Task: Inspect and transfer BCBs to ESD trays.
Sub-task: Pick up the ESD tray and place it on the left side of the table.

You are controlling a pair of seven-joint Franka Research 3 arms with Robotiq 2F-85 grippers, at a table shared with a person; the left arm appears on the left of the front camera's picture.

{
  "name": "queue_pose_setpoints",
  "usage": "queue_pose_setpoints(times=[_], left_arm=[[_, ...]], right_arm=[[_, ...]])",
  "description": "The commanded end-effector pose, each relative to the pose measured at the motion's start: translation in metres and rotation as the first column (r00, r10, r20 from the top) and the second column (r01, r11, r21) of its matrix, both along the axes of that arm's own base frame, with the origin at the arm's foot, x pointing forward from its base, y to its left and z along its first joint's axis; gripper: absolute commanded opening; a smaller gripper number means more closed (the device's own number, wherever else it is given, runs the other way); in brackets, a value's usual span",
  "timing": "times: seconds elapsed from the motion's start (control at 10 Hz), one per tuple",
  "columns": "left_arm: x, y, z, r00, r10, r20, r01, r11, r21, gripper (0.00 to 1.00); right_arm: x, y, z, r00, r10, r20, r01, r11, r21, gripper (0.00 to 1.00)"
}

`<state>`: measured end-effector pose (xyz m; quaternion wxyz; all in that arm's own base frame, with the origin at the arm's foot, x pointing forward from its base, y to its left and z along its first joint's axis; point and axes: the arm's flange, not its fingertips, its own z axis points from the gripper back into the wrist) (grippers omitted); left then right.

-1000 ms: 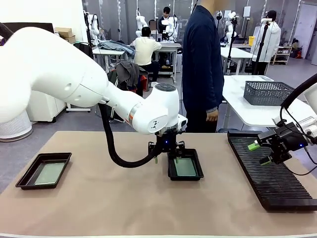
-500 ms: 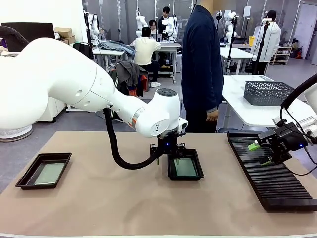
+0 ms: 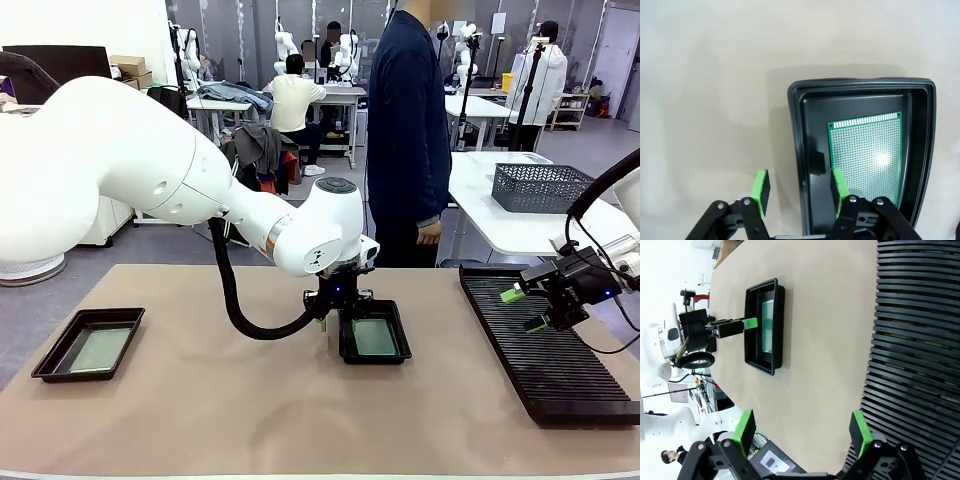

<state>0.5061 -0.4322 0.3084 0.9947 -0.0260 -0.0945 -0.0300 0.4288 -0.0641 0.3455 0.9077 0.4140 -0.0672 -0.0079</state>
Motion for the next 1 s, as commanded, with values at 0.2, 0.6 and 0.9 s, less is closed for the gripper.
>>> queue_pose_setpoints(times=[0.2,0.6,0.9], left_arm=[[0.0042,0.0017,-0.0042,1.0,-0.013,0.014,0.013,1.0,0.01,0.45],[0.0095,0.0027,-0.0045,1.0,-0.009,0.006,0.009,1.0,0.013,0.23],[0.0119,0.0031,-0.0046,1.0,-0.007,0.002,0.007,1.0,0.011,0.16]], right_arm=[[0.001,0.0002,-0.0002,1.0,-0.007,-0.006,0.007,1.0,-0.016,1.0],[0.001,0.0002,-0.0002,1.0,-0.007,-0.006,0.007,1.0,-0.016,1.0],[0.001,0.0002,-0.0002,1.0,-0.007,-0.006,0.007,1.0,-0.016,1.0]])
